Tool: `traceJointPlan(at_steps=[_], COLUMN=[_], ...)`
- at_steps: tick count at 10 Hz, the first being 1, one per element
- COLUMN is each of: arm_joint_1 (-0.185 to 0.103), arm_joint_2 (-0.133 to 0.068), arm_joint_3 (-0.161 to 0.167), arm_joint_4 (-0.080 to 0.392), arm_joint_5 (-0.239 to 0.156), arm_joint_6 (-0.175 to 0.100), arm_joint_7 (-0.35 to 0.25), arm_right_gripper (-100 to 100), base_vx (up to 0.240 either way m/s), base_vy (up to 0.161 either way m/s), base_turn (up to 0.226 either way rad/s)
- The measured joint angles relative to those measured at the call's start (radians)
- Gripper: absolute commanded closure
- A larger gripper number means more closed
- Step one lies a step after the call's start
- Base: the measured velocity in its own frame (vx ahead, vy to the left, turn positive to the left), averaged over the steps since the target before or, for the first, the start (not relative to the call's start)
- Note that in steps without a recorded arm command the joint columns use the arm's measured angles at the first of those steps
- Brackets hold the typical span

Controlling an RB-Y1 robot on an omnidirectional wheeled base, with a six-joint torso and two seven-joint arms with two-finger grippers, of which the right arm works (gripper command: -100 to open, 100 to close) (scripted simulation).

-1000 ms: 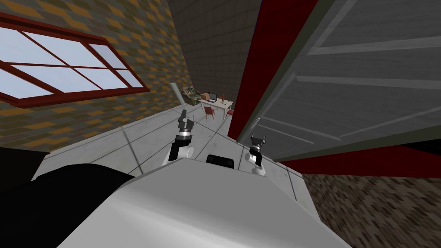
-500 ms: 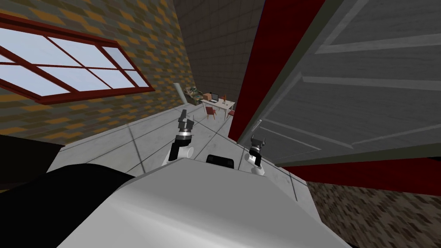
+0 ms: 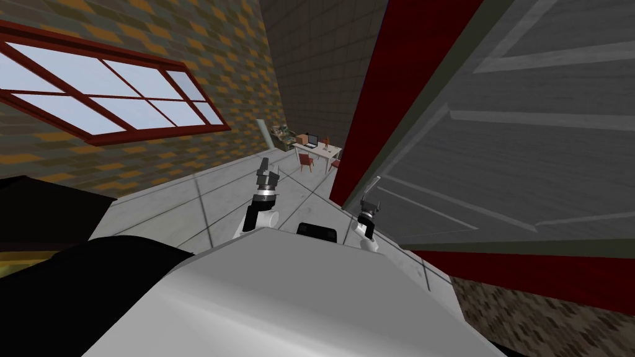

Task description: Pull the door open

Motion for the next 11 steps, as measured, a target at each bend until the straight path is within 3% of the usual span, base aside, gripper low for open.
traceJointPlan(at_steps=[6,11], arm_joint_1=[-0.067,-0.101], arm_joint_2=[0.002,0.014], arm_joint_3=[-0.023,-0.037], arm_joint_4=[0.188,0.289], arm_joint_5=[-0.061,-0.099], arm_joint_6=[-0.056,-0.085], arm_joint_7=[-0.135,-0.211], arm_right_gripper=[-100,-100], base_vx=[0.068,0.039], base_vy=[-0.099,-0.057], base_turn=[0.137,0.061])
